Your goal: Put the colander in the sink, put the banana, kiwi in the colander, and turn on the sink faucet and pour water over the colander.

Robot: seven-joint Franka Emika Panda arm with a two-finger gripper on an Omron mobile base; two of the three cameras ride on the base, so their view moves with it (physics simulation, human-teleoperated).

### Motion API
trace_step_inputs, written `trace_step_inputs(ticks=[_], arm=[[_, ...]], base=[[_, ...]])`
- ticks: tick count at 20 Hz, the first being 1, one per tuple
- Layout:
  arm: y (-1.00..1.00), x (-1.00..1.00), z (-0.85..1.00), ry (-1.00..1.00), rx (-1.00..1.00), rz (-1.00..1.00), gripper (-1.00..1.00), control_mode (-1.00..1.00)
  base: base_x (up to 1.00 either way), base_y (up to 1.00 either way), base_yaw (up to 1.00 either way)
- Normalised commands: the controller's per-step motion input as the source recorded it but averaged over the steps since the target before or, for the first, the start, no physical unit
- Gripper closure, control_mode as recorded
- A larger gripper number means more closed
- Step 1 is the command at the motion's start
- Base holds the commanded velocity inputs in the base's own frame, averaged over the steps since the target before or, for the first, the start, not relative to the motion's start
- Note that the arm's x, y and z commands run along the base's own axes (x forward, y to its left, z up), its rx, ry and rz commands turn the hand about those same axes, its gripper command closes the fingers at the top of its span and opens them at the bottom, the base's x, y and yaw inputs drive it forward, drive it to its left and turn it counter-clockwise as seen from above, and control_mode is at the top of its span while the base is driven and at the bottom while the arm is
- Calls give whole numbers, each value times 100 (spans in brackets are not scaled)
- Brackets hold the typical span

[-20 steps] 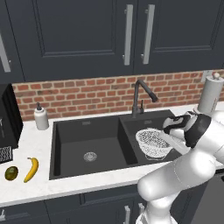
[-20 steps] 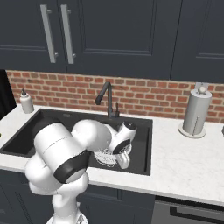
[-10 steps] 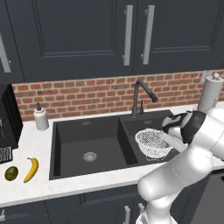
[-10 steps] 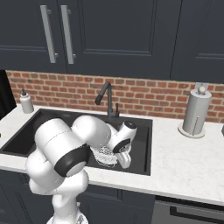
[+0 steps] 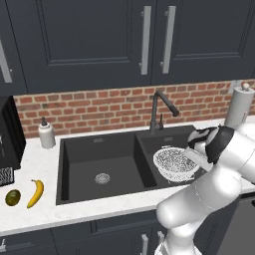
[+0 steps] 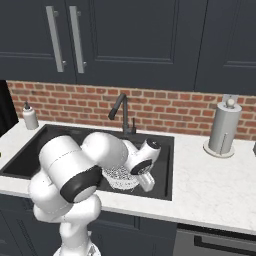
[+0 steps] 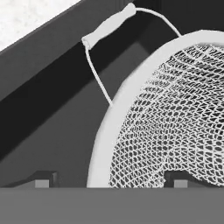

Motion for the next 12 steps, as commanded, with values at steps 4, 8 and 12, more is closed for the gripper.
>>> trace_step_inputs(ticks=[4,8,12], arm=[[0,-30,74,-27,0,7,-100,-100],[0,-36,100,-31,0,5,-100,-100],[7,-28,100,-26,0,3,-100,-100]], base=[[0,0,0],[0,0,0],[0,0,0]])
